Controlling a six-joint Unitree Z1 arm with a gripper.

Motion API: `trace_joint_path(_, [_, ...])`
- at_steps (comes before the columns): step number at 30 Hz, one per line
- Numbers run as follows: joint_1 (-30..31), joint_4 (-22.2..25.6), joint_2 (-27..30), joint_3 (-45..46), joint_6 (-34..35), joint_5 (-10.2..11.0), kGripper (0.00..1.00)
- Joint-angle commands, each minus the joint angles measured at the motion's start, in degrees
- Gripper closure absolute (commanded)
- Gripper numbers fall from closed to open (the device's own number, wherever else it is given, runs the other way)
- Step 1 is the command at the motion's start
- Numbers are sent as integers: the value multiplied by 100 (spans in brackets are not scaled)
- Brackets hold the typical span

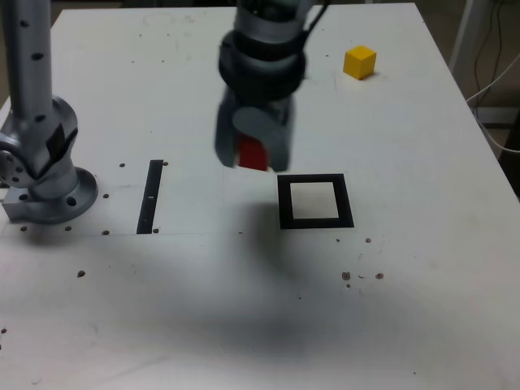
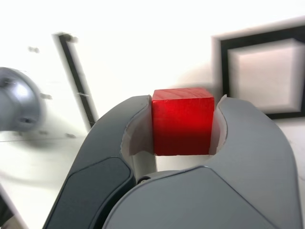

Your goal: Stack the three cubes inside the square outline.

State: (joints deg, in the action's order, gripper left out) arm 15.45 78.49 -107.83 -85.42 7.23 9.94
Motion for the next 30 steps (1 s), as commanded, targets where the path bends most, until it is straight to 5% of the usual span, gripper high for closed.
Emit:
trace_joint_path(1, [115, 31, -181, -99, 110, 32, 90])
trace_joint_path(14, [-28, -65, -619, -487, 351, -46, 89])
trace_joint_path(21, [-204, -438, -1033, -708, 334, -283, 87])
trace_joint_path(30, [-347, -932, -1049, -439, 263, -296, 86])
